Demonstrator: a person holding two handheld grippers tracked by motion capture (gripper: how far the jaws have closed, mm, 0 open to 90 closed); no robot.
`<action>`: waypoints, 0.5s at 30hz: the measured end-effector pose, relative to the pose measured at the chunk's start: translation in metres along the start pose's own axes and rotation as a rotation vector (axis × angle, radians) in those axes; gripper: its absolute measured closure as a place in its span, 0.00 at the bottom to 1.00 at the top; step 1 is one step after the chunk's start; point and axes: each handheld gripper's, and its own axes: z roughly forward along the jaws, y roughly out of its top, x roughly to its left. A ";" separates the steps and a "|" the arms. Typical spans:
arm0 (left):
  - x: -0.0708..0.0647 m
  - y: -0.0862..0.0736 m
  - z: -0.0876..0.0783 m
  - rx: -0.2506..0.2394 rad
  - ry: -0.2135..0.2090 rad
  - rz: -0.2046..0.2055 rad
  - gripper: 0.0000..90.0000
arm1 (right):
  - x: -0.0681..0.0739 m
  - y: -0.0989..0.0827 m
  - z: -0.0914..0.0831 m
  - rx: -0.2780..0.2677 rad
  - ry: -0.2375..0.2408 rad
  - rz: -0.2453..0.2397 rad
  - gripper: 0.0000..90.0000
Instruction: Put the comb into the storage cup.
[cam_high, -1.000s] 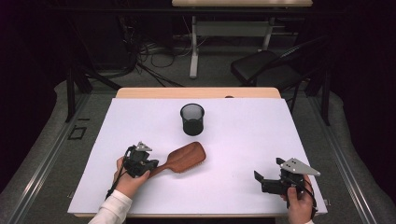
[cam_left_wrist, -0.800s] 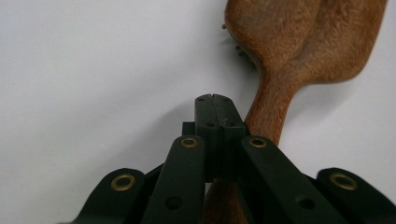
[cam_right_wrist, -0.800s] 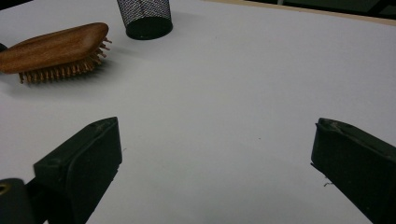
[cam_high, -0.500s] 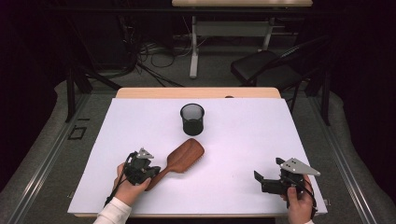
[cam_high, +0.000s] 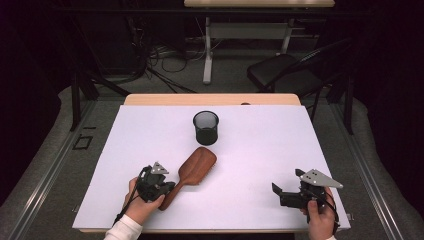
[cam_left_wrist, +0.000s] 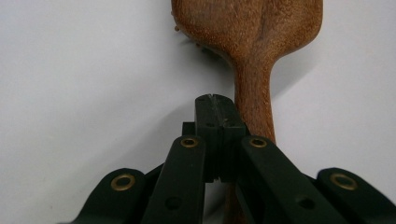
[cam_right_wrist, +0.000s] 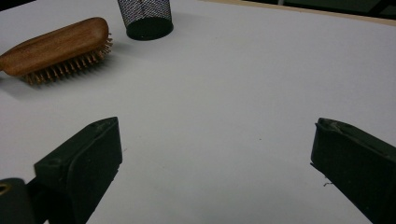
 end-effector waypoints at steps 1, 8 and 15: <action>0.000 0.000 0.000 -0.001 -0.001 -0.001 1.00 | 0.000 0.000 0.000 0.000 0.000 0.000 0.02; -0.003 0.001 0.000 -0.001 -0.003 0.006 1.00 | 0.000 0.000 0.001 -0.001 0.001 0.000 0.02; -0.004 0.001 0.001 -0.006 0.001 0.009 1.00 | 0.000 0.000 0.001 -0.002 0.002 0.001 0.02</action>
